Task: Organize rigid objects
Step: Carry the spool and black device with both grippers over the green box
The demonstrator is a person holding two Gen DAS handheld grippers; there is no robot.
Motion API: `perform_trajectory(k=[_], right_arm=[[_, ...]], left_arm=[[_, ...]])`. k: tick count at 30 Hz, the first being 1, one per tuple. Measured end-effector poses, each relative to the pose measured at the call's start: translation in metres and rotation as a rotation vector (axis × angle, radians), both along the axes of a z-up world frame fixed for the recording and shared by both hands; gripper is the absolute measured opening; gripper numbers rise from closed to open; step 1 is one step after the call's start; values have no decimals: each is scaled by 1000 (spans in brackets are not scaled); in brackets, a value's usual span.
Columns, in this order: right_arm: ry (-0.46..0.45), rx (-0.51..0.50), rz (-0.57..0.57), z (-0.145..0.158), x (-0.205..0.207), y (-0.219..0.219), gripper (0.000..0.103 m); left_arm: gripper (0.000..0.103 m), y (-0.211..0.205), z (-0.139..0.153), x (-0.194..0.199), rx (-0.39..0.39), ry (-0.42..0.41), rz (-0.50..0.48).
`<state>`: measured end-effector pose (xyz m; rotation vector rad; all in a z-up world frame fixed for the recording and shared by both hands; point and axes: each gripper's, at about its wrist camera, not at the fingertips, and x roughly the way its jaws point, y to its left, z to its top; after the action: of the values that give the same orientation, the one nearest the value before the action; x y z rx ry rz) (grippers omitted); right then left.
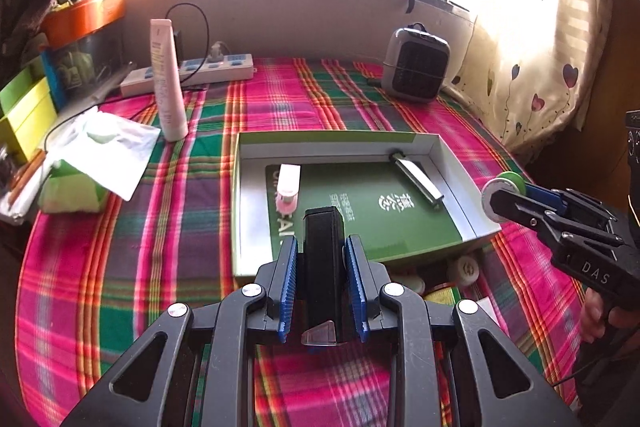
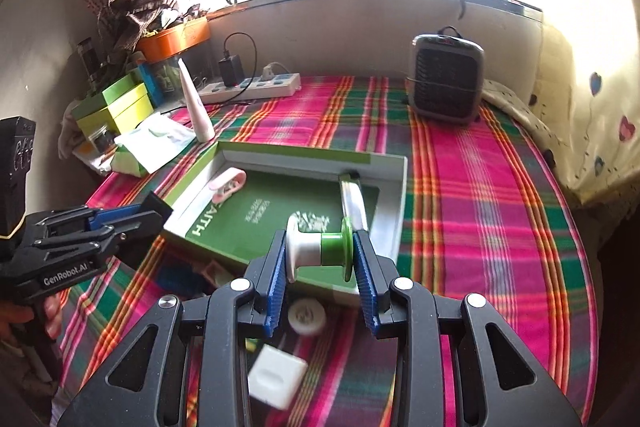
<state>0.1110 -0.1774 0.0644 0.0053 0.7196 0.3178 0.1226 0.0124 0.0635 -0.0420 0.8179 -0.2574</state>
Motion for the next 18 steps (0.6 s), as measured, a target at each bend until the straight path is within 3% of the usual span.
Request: perform_trajectory(k=[18], right_arm=[[68, -70, 71, -22, 79, 25, 33]], left_arm=[[21, -26, -19, 58, 21, 52, -40]])
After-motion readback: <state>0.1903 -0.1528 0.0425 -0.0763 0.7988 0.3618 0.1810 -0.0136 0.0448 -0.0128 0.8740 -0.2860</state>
